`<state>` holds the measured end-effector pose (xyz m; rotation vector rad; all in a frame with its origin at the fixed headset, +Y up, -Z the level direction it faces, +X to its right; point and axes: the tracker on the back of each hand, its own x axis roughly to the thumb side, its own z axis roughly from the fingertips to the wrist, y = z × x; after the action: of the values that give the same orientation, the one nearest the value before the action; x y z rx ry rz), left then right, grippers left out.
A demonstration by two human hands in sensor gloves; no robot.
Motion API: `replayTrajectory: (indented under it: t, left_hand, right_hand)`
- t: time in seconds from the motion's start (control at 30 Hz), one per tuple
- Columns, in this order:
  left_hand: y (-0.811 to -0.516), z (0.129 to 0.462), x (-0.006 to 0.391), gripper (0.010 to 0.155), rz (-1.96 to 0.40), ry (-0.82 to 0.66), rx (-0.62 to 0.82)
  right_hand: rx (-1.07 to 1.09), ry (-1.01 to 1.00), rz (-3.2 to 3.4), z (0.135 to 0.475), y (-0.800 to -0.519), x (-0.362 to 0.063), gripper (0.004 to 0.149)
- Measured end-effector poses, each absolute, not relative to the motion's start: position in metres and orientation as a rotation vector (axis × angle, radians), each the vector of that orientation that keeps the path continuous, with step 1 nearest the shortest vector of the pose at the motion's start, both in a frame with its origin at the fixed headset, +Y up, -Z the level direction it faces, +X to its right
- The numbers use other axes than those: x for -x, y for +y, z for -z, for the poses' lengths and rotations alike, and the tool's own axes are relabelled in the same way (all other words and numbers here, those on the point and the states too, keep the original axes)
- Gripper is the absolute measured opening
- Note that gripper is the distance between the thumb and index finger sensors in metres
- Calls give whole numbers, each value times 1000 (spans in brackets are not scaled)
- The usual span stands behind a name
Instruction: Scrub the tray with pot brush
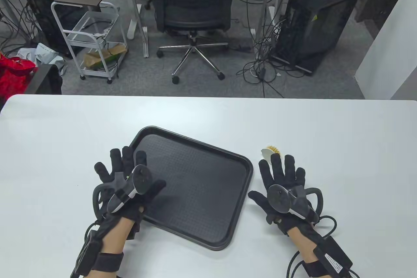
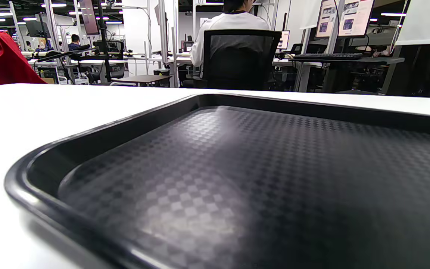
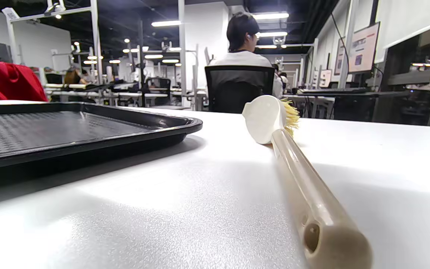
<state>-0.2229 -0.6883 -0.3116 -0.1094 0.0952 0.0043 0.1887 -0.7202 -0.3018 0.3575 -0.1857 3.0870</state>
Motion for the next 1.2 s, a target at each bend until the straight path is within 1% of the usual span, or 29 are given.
replayTrajectory:
  t: [0.13,0.2,0.33,0.37,0.5,0.57,0.73,0.8,0.9,0.97,1.03,1.1,1.13,1.17,1.2]
  left_hand:
    - [-684,310,223,100,-19,90,84]
    - [-682,309,224,99,-28,88,77]
    - [-683,309,229,99,-58,102,88]
    - [-684,309,232,99,-67,114,98]
    - [-686,310,242,98,-105,144,121]
    - [-686,311,246,98,-119,154,130]
    - [-689,311,256,98,-159,189,155]
    - [-690,311,263,98,-184,211,176]
    - [-692,311,275,98,-221,254,192]
    - [-694,310,282,98,-239,295,203]
    - [-697,309,294,97,-244,399,195]
    - [-702,310,305,94,-261,445,173]
    - [-708,312,311,93,-292,472,198]
    - [-717,314,317,92,-327,498,243]
    - [-722,316,320,91,-341,506,266]
  right_hand:
    - [-350,-199,-3065,302,-717,-191,89]
    - [-305,-198,-3048,305,-716,-195,89]
    - [-133,-92,-3048,316,-723,-213,95]
    - [-44,-59,-3069,319,-727,-221,95]
    - [150,83,-3076,328,-744,-237,94]
    - [200,103,-3087,331,-749,-238,92]
    - [243,195,-3145,338,-762,-231,79]
    - [282,116,-3201,339,-762,-226,72]
    - [293,132,-3172,339,-763,-222,58]
    - [298,134,-3152,339,-761,-224,57]
    - [314,33,-3109,337,-753,-229,58]
    - [309,-55,-3022,333,-745,-234,57]
    - [311,-94,-2988,331,-740,-236,57]
    - [269,-170,-2913,327,-731,-240,57]
    - [256,-192,-2875,325,-729,-240,57]
